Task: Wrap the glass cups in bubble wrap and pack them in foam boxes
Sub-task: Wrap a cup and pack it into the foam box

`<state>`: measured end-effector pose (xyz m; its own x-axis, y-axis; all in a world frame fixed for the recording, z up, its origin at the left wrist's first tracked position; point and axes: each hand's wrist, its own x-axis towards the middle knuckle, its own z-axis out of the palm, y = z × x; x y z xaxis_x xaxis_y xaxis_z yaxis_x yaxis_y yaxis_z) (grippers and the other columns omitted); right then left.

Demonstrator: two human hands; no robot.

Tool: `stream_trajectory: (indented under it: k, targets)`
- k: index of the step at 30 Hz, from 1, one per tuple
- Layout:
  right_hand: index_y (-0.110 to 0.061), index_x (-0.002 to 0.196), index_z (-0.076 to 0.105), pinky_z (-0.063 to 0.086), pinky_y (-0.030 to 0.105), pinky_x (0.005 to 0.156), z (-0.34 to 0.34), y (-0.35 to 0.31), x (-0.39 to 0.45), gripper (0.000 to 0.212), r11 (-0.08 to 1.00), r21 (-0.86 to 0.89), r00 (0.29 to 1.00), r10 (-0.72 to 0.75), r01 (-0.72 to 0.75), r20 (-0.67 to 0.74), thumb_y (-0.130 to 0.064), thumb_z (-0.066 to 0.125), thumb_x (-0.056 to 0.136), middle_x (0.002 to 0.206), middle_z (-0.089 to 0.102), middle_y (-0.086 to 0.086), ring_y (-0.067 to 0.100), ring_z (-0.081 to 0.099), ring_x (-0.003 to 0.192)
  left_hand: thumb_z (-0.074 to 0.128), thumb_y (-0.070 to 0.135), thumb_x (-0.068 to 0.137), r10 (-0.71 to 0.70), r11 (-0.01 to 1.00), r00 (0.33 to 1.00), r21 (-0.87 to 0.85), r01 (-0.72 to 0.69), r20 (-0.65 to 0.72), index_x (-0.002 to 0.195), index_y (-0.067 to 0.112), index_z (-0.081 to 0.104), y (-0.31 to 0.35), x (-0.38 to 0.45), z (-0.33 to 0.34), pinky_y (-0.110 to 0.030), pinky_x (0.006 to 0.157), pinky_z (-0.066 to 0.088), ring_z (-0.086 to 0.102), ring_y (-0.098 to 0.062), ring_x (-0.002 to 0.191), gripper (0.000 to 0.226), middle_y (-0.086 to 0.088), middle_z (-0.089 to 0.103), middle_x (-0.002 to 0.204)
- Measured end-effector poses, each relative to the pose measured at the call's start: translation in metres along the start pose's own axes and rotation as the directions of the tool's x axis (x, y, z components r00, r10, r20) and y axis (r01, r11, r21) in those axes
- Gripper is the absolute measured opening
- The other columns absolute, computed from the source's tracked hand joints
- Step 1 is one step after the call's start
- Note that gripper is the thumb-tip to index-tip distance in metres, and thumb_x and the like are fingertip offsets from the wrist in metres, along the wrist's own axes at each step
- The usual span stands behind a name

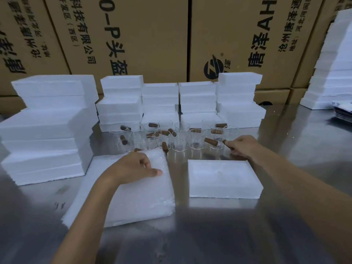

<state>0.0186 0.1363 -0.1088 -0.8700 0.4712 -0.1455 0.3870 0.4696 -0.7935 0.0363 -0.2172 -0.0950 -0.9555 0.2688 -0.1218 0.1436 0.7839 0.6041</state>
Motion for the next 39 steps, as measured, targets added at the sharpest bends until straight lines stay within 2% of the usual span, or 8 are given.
stream_trajectory:
  k: [5, 10, 14, 19, 23, 28, 35, 39]
  targets:
    - [0.005, 0.097, 0.069, 0.045, 0.032, 0.079, 0.014, -0.012, 0.005, 0.039, 0.971, -0.236, 0.999, -0.036, 0.031, -0.018, -0.032, 0.058, 0.098, 0.091, 0.068, 0.017, 0.025, 0.061, 0.082, 0.081, 0.042, 0.079, 0.038, 0.999, 0.998, 0.037, -0.04, 0.049, 0.075, 0.019, 0.068, -0.003, 0.002, 0.002, -0.019, 0.059, 0.038, 0.05, -0.004, 0.062, 0.026, 0.009, 0.056, 0.068]
    - [-0.011, 0.095, 0.06, 0.028, 0.041, 0.104, 0.007, -0.026, -0.02, 0.033, 0.832, -0.554, 0.943, -0.198, 0.018, -0.266, -0.034, 0.037, 0.103, 0.097, 0.066, 0.008, 0.03, 0.059, 0.104, 0.069, 0.023, 0.092, 0.097, 0.995, 0.995, -0.01, -0.098, -0.032, 0.075, 0.019, 0.071, -0.003, 0.003, 0.001, -0.007, 0.053, 0.037, 0.056, 0.007, 0.059, 0.017, 0.012, 0.062, 0.073]
    - [-0.012, 0.093, 0.06, 0.042, 0.033, 0.076, 0.009, -0.033, -0.067, 0.029, 0.929, -0.139, 0.873, -0.369, 0.342, -0.32, -0.035, 0.044, 0.104, 0.076, 0.059, -0.004, 0.02, 0.059, 0.08, 0.061, 0.015, 0.096, 0.166, 0.982, 0.977, -0.065, -0.176, -0.138, 0.078, 0.026, 0.066, -0.004, 0.001, -0.003, -0.007, 0.06, 0.038, 0.053, 0.006, 0.068, 0.022, 0.012, 0.06, 0.088]
    - [-0.014, 0.096, 0.069, 0.044, 0.019, 0.065, 0.044, -0.048, -0.128, 0.022, 0.776, 0.41, 0.839, -0.542, 0.478, 0.046, -0.024, 0.051, 0.102, 0.069, 0.057, -0.015, 0.001, 0.052, 0.065, 0.057, 0.003, 0.097, 0.323, 0.925, 0.868, -0.067, -0.373, -0.377, 0.078, 0.022, 0.059, 0.005, -0.006, -0.002, -0.011, 0.07, 0.035, 0.047, -0.007, 0.077, 0.027, 0.008, 0.054, 0.087]
    - [-0.013, 0.099, 0.067, 0.042, 0.024, 0.068, 0.071, -0.057, -0.143, 0.017, 0.714, 0.449, 0.762, -0.639, 0.537, 0.104, -0.018, 0.051, 0.102, 0.069, 0.058, -0.018, 0.001, 0.051, 0.067, 0.053, 0.0, 0.096, 0.414, 0.886, 0.719, 0.065, -0.459, -0.559, 0.084, 0.024, 0.058, 0.015, -0.012, -0.002, -0.011, 0.075, 0.034, 0.045, -0.006, 0.086, 0.027, 0.007, 0.054, 0.089]
    - [-0.016, 0.095, 0.066, 0.038, 0.023, 0.066, 0.083, -0.047, -0.144, 0.02, 0.719, 0.461, 0.804, -0.595, 0.521, 0.019, -0.022, 0.048, 0.103, 0.06, 0.052, -0.018, 0.004, 0.046, 0.06, 0.045, 0.002, 0.101, 0.337, 0.872, 0.558, 0.028, -0.488, -0.759, 0.096, 0.019, 0.056, 0.021, -0.017, -0.004, -0.017, 0.081, 0.039, 0.053, -0.018, 0.093, 0.021, 0.004, 0.059, 0.095]
    - [-0.013, 0.094, 0.069, 0.04, 0.028, 0.06, 0.082, -0.037, -0.142, 0.03, 0.669, 0.69, 0.901, -0.43, 0.278, 0.055, -0.026, 0.044, 0.105, 0.063, 0.045, -0.004, 0.014, 0.041, 0.059, 0.041, 0.004, 0.103, 0.335, 0.839, 0.612, -0.068, -0.539, -0.716, 0.096, 0.016, 0.054, 0.025, -0.017, 0.005, -0.016, 0.075, 0.037, 0.051, -0.015, 0.086, 0.02, 0.0, 0.057, 0.089]
    - [-0.024, 0.095, 0.066, 0.044, 0.021, 0.067, 0.077, -0.026, -0.139, 0.017, 0.731, 0.445, 0.83, -0.555, 0.518, -0.053, -0.026, 0.051, 0.102, 0.08, 0.063, -0.005, 0.006, 0.053, 0.066, 0.039, 0.006, 0.104, 0.347, 0.842, 0.648, -0.079, -0.534, -0.678, 0.096, 0.017, 0.052, 0.025, -0.014, 0.011, -0.023, 0.076, 0.039, 0.05, -0.018, 0.085, 0.019, 0.001, 0.054, 0.088]
